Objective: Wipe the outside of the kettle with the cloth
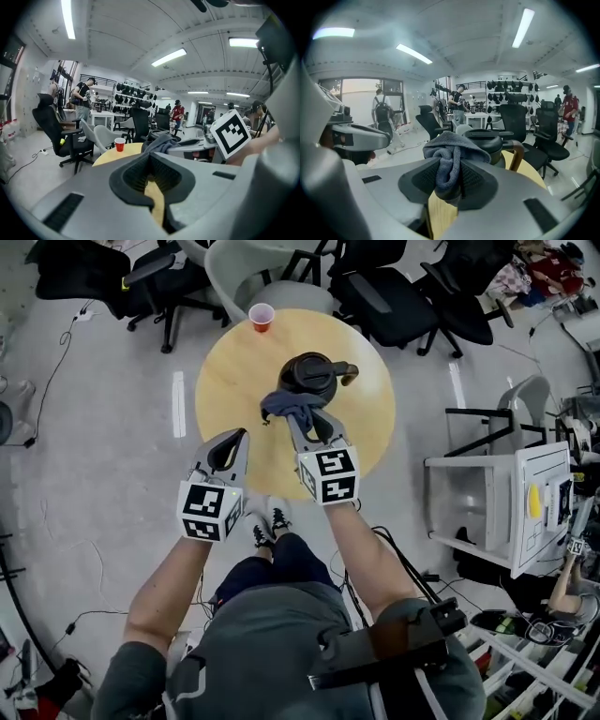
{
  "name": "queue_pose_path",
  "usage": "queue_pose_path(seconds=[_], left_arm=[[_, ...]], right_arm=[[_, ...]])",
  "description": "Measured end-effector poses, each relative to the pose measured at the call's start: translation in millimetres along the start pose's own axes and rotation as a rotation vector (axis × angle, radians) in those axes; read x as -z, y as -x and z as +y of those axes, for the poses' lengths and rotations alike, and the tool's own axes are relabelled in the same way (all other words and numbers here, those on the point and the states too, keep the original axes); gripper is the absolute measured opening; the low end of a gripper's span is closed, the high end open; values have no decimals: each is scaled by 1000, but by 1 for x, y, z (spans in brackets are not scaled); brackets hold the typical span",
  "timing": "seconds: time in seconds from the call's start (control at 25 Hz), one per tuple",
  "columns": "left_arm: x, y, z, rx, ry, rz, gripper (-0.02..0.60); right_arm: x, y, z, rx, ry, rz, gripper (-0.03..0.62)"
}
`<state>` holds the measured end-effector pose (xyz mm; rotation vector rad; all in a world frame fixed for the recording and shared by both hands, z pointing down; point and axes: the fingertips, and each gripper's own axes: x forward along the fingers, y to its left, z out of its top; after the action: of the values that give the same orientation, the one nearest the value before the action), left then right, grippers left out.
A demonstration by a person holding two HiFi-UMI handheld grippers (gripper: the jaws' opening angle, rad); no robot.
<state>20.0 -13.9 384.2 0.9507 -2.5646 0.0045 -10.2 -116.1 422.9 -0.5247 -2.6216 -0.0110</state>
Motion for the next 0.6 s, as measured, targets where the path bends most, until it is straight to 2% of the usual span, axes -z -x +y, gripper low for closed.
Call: queue_pose_path(seconds=[0.32,0.6], left_arm=[[28,-21,19,-20,21,55,8],[54,-40,35,-31,19,81,8]], right_arm=[[32,-25,-3,16,7,18,118],[86,-57,-7,36,-64,42,118]])
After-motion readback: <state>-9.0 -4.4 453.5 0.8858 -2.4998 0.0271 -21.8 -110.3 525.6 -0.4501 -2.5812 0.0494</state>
